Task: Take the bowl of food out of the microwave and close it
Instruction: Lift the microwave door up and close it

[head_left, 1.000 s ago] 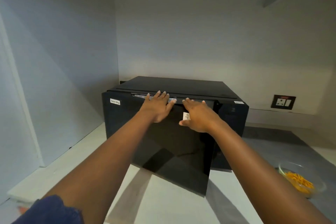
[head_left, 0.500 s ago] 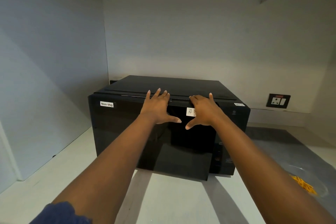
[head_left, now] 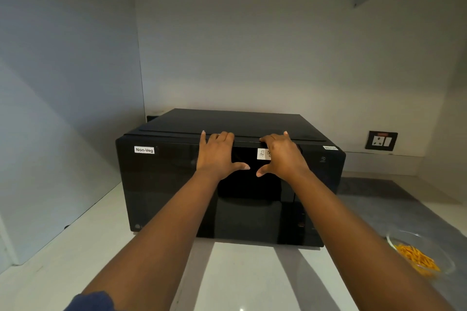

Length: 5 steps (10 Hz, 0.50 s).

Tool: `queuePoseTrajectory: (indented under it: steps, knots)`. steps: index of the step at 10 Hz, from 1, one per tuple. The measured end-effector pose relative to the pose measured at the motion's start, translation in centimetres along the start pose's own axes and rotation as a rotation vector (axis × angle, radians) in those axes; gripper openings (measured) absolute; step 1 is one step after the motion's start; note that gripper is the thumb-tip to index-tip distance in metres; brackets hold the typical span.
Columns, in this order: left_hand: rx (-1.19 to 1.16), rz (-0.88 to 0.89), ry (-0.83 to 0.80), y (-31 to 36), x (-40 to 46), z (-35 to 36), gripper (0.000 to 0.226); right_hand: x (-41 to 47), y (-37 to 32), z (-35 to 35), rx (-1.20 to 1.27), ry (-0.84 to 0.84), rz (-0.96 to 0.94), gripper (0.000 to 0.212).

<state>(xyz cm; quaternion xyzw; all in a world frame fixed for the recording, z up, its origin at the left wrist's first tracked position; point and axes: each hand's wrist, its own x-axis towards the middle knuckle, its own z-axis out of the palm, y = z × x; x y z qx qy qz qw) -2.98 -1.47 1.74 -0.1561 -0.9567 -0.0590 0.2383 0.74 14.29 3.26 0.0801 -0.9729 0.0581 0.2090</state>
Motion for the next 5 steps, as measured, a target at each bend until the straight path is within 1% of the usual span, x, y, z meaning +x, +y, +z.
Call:
queuePoseTrajectory:
  steps: [2,3,4,5]
  knots:
    - [0.007,-0.003,-0.025,0.0,-0.1,0.0,0.089,0.0,0.0,0.0,-0.01,-0.003,0.006,0.085]
    - [-0.003,0.005,-0.061,0.0,-0.3,-0.4,0.088,0.0,-0.3,0.1,-0.068,-0.024,-0.003,0.084]
    - [-0.021,0.013,-0.182,-0.2,0.0,-1.5,0.086,0.1,-0.3,-0.4,-0.037,-0.093,0.012,0.084]
    - [0.062,0.037,-0.215,-0.5,0.0,-2.7,0.086,-0.1,-0.3,-1.7,-0.035,-0.135,0.012,0.088]
